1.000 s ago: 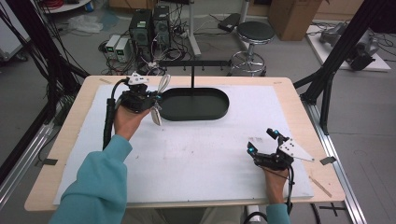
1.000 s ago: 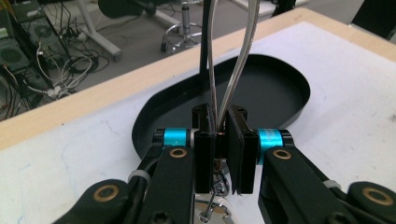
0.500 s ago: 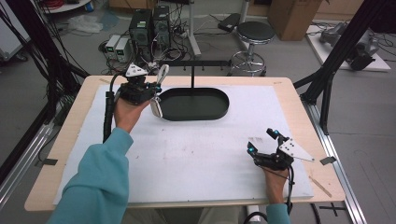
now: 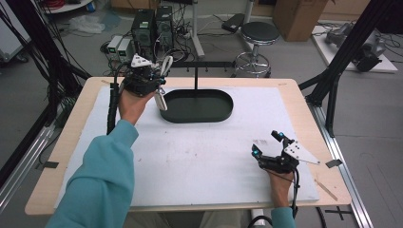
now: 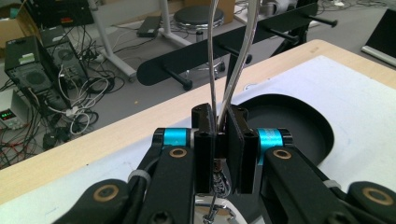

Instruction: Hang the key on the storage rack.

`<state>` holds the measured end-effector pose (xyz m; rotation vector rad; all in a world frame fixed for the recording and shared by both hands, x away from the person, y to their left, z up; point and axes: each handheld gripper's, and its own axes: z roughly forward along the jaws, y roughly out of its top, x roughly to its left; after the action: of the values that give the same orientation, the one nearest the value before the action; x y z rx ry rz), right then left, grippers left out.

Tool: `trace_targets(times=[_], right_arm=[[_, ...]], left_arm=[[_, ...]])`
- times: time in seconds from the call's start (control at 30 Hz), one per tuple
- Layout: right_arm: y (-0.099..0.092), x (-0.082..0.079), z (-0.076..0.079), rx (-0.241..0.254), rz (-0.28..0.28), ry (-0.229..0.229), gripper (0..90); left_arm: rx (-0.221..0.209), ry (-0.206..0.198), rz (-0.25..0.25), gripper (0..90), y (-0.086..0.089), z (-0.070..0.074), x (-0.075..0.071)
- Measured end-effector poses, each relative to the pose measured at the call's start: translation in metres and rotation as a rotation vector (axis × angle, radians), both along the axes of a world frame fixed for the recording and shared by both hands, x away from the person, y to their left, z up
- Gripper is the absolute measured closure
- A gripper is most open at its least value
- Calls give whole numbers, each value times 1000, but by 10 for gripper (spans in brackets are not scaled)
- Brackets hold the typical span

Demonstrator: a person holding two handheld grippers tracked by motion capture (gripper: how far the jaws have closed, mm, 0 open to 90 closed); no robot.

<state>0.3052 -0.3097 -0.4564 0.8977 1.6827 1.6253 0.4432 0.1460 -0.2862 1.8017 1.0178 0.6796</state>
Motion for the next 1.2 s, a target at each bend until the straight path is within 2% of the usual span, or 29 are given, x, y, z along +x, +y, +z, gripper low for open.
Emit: trace_targets(times=[0.27, 0.4, 0.5, 0.77, 1.13, 1.2], right_arm=[[0, 0, 0, -4, 0, -4, 34], [0, 0, 0, -4, 0, -4, 34], [0, 0, 0, -3, 2, -1, 34], [0, 0, 0, -2, -1, -4, 34], [0, 0, 0, 1, -1, -4, 34], [0, 0, 0, 1, 0, -4, 35]], left_arm=[[42, 1, 36, 817, -7, -14, 13], [45, 4, 45, 817, -9, -19, 17], [58, 2, 66, 817, -11, -29, 20], [69, -13, 105, 817, -12, -38, 22], [88, -20, 116, 817, -16, -46, 28], [91, -25, 130, 817, -17, -48, 29]])
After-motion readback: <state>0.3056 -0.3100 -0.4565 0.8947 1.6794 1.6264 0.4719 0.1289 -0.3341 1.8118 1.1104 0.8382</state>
